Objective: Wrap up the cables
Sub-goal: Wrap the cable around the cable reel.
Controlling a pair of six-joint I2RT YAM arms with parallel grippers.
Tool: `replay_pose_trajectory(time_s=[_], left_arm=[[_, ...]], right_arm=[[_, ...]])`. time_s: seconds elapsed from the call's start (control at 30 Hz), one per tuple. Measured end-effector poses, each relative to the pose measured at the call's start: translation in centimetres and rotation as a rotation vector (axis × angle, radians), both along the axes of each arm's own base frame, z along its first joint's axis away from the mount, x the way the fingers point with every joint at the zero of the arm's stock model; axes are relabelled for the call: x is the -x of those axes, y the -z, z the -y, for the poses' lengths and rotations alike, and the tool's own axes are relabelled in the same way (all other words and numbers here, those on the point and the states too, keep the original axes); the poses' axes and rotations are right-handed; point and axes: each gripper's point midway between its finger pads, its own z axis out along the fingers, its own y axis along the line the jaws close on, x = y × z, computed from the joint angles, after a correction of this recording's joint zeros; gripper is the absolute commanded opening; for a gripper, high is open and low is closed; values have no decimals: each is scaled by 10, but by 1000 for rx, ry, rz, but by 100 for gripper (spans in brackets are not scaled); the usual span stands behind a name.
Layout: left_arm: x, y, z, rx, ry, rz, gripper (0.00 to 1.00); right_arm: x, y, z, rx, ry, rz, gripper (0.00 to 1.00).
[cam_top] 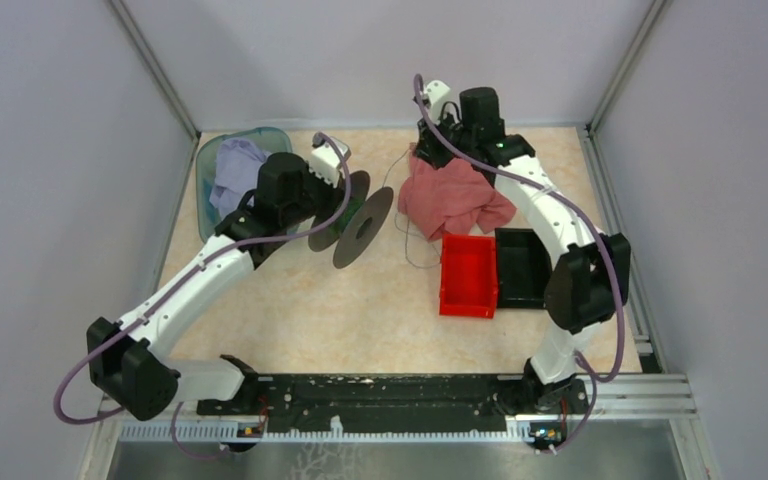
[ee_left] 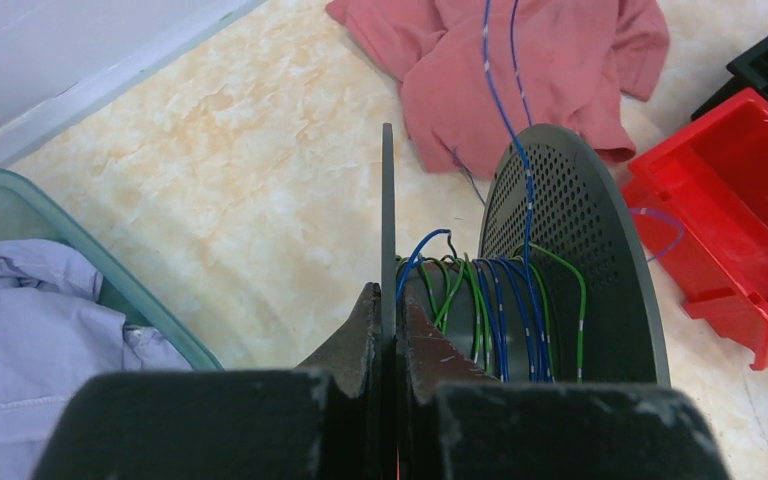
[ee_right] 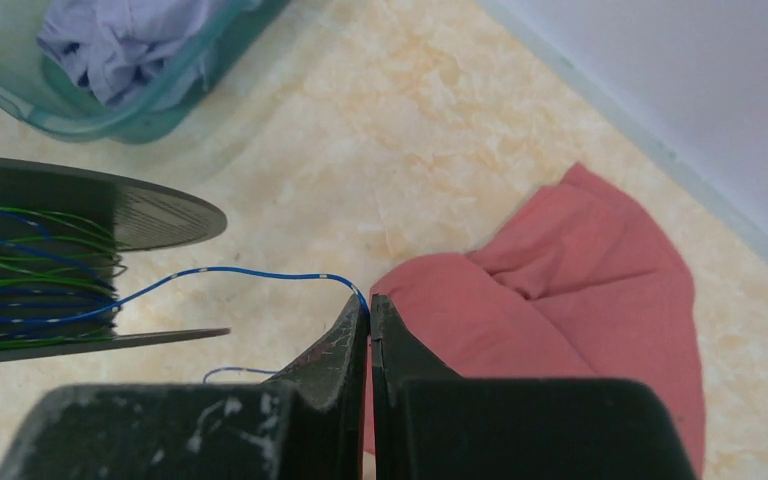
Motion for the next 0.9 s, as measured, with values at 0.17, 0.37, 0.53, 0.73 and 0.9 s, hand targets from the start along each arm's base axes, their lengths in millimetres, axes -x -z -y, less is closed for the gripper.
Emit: replay_pose_trajectory(time_s=[0.17, 0.37, 0.53, 0.73, 0.9], left_arm=[[4, -6, 3, 23, 32, -10, 0], [5, -18, 3, 62, 31, -30, 0], [2, -30, 2, 118, 4, -37, 0], [-4, -35, 1, 191, -44, -77, 0], [-16, -36, -6, 269, -117, -122, 0]], right_arm=[[-3, 52, 0, 34, 1, -91, 0], [3, 84, -4, 28, -20, -153, 0], [13, 105, -11, -9, -62, -200, 0], [36, 133, -23, -71, -137, -298, 2], [54, 142, -32, -139, -211, -354, 7]])
